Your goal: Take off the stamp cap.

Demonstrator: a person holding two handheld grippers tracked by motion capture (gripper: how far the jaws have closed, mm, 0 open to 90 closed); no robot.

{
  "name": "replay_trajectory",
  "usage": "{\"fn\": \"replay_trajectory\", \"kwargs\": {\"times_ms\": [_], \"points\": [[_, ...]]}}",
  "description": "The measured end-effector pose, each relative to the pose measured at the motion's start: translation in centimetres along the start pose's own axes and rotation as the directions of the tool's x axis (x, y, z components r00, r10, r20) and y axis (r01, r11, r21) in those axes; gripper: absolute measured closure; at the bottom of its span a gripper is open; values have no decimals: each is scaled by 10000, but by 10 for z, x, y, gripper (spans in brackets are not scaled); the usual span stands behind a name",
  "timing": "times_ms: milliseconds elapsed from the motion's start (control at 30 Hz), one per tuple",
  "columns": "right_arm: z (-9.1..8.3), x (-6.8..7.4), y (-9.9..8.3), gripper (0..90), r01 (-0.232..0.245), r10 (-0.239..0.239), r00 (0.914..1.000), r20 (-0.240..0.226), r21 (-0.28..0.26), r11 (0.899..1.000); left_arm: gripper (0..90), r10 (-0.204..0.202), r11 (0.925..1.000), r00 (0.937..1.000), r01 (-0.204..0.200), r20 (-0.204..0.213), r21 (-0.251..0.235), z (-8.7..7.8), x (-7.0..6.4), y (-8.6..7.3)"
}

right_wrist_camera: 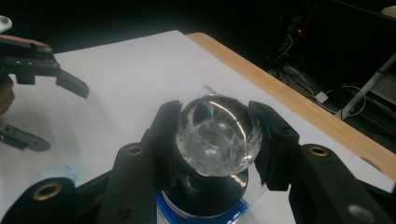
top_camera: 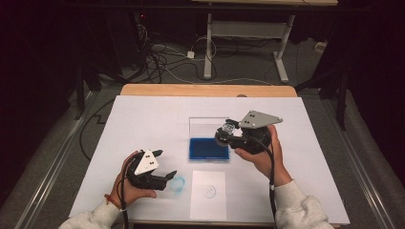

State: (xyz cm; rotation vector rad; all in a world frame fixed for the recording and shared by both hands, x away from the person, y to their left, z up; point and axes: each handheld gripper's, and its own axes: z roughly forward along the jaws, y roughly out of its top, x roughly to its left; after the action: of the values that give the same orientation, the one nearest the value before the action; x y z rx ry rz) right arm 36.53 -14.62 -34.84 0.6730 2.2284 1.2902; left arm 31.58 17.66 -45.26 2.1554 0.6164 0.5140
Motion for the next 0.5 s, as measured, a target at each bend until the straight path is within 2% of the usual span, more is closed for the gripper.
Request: {"fn": "replay_trajectory", "kwargs": {"times_ms": [100,133,267,333,400,500], "points": [[3,7,2,568,-159,155,9993,-328,-119,9998,162,310,9995,9987,-306,395,-120,8,-6,12],[4,10,2,568,-197,187,9988,-452,-213,9996,164,333,9993,9976,-320,601,-217,10,-8,17],[8,22,1,568,-287,263,9974,-677,-343,9990,164,317,9978,9954,-262,905,-614,20,-13,34],[9,27,2,568,-412,369,9942,-1012,-415,9983,164,434,9966,9952,-370,872,-734,24,-17,39],[9,34,3,568,-309,247,9923,-1210,-498,9983,168,558,9953,9945,-484,886,-836,27,-21,43],[11,45,4,568,-232,135,9865,-1632,-577,9981,197,576,9944,9922,-473,1101,-944,28,-21,48]]}}
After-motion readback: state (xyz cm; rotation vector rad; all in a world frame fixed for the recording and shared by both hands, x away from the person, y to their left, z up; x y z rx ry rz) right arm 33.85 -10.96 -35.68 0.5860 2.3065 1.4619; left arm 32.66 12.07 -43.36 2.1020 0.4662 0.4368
